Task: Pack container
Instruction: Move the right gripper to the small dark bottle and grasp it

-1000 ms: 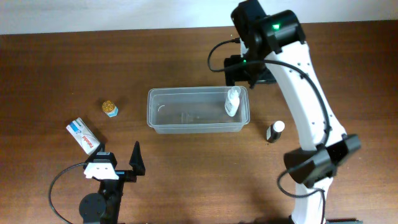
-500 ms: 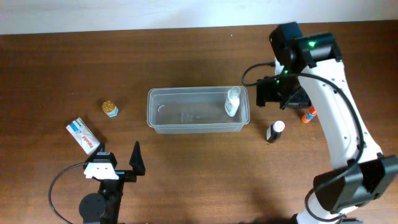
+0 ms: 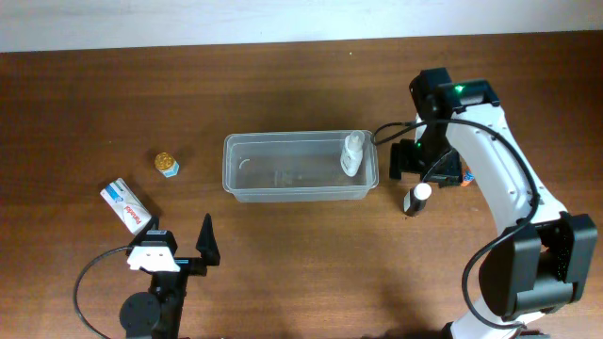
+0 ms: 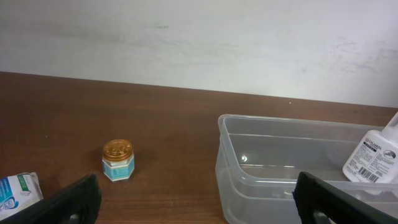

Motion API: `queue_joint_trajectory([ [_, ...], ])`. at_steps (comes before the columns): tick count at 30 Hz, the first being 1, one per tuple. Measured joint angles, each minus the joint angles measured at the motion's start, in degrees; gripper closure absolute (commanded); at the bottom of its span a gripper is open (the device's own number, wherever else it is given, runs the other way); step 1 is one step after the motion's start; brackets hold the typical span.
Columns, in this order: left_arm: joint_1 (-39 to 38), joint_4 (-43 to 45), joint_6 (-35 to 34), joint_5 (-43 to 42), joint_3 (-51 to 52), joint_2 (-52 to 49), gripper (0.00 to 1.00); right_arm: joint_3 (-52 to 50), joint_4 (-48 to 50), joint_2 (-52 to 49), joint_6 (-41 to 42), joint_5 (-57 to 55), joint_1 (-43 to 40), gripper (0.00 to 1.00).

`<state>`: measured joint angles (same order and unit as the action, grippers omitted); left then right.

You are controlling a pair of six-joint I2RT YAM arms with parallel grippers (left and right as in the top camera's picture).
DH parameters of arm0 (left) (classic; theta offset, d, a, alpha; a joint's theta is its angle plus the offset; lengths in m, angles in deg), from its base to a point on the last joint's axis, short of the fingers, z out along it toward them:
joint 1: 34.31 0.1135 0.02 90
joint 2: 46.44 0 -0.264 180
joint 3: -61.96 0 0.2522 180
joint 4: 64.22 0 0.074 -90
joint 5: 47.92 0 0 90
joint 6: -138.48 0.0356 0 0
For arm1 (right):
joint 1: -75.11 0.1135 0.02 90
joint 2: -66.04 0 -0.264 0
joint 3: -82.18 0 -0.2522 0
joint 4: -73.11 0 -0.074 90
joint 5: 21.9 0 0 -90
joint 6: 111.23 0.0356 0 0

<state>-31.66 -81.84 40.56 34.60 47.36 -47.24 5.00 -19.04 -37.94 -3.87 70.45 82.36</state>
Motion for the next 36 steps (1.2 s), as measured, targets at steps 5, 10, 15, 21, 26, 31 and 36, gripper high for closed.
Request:
queue_joint_trajectory([
  [5,0.00,0.00,0.00,0.00,0.00,0.00,0.01,-3.72,4.24,0.00,0.87,0.33,-0.04,0.24],
  [10,0.02,0.00,0.00,0.00,0.00,0.00,0.01,-6.64,6.69,0.00,1.75,0.37,-1.01,0.26],
  [15,0.02,0.00,0.00,0.00,0.00,0.00,0.01,-9.03,8.63,0.00,2.08,0.35,-2.21,0.35],
  [21,0.02,0.00,0.00,0.00,0.00,0.00,0.01,-9.79,9.81,0.00,2.14,0.37,-2.23,0.52],
  [26,0.00,0.00,0.00,0.00,0.00,0.00,0.01,-9.79,9.94,0.00,1.84,0.35,-2.23,0.60],
  [31,0.02,0.00,0.00,0.00,0.00,0.00,0.01,-9.79,9.92,0.00,0.98,0.33,-2.23,0.65],
  [36,0.02,0.00,0.00,0.00,0.00,0.00,0.01,-9.84,9.92,0.00,-0.24,0.33,-2.23,0.64],
])
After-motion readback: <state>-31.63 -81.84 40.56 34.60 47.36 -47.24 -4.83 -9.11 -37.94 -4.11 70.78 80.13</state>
